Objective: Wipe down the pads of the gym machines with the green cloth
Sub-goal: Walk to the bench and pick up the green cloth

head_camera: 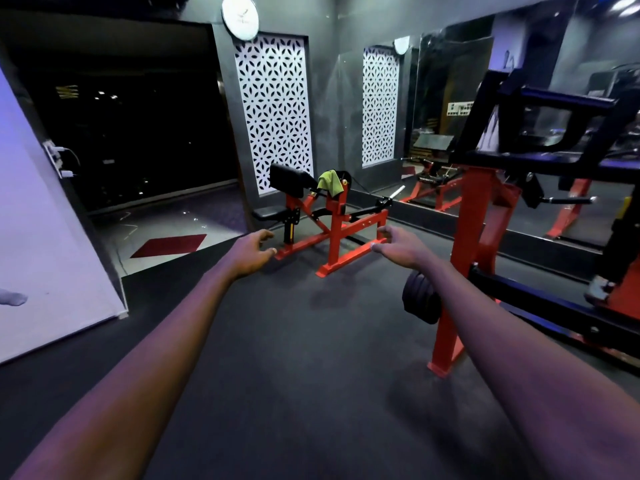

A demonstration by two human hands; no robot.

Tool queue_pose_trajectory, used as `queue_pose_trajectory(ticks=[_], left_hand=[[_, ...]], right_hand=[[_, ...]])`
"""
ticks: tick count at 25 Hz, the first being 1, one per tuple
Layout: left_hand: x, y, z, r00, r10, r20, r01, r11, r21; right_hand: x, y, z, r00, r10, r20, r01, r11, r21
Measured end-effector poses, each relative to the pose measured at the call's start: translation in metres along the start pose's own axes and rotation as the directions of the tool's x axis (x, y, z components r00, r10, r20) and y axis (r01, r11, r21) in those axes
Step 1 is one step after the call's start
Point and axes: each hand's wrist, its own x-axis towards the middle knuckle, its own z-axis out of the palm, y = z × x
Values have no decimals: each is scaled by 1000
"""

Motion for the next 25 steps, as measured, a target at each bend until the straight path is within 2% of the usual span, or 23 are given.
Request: queue_pose_trajectory(ticks=[11,15,20,25], left_hand=[[316,-58,68,997,-8,71,7,1000,17],[434,-80,76,998,-19,52,20,1000,-14],[576,-120,101,997,-29,66,31,999,-39],[741,-176,128,998,20,63,-18,999,-35]], right_hand=[[338,45,26,1000,-14,-16,14,1000,10],[459,55,27,1000,6,-14,-6,1000,11],[599,62,49,1000,-6,1,6,1000,-8],[760,73,80,1000,8,1,-7,998,-55]])
